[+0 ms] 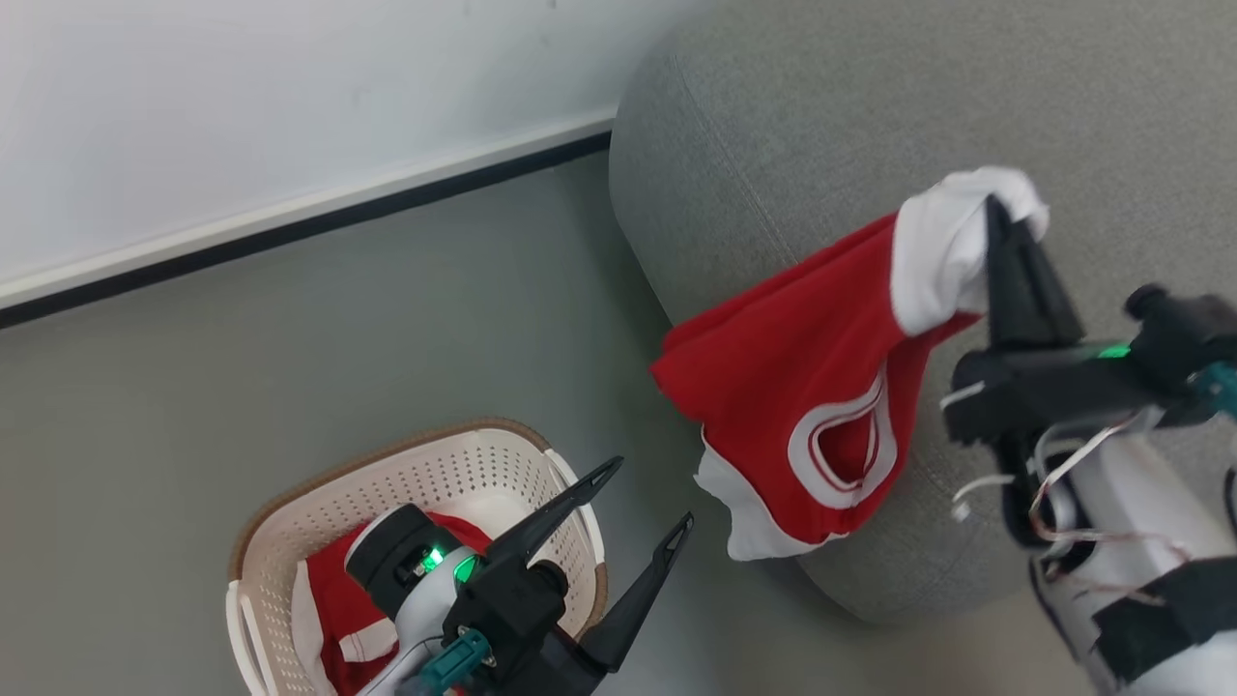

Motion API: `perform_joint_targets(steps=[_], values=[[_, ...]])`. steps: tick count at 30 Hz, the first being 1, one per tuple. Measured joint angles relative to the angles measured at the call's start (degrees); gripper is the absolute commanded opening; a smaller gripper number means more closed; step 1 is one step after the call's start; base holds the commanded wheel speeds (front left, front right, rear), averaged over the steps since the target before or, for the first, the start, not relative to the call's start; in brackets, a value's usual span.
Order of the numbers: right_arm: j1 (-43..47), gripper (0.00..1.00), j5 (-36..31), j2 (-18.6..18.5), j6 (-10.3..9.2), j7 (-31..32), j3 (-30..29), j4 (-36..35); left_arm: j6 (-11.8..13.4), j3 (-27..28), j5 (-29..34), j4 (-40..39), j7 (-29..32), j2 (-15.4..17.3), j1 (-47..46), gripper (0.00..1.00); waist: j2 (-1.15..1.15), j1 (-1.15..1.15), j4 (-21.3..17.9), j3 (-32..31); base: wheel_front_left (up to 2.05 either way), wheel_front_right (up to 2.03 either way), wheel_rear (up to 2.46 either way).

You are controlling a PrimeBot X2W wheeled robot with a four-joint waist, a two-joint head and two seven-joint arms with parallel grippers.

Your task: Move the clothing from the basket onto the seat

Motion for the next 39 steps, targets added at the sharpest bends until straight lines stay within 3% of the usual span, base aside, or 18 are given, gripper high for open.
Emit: perform_joint_targets(steps=[7,19,32,39], values=[[-7.83,0.00,0.54,-2.58,-0.18,-0.04,-5.02,1.99,-0.54,0.01,0.12,-0.80,0.93,0.46,-2.11,1.00,0.00,0.00,-0.54,2.89,0.00,0.00,0.00],[-23.65,0.00,1.43,-10.15,-0.42,-0.42,-13.21,9.76,-1.56,-0.10,0.51,-2.12,1.94,1.41,-5.54,1.00,0.00,0.00,1.37,8.23,0.00,0.00,0.00],[-36.86,0.00,-0.70,-19.68,-0.43,-0.43,-16.39,15.06,-2.47,-0.69,0.55,-4.14,2.52,2.19,-8.81,1.00,0.00,0.00,5.31,13.82,0.00,0.00,0.00],[-39.45,0.00,-1.86,-21.74,-0.42,-0.42,-15.99,17.68,-2.47,-0.09,0.63,-5.39,2.77,3.53,-8.99,1.00,0.00,-0.01,6.73,17.15,0.00,0.00,0.00]])
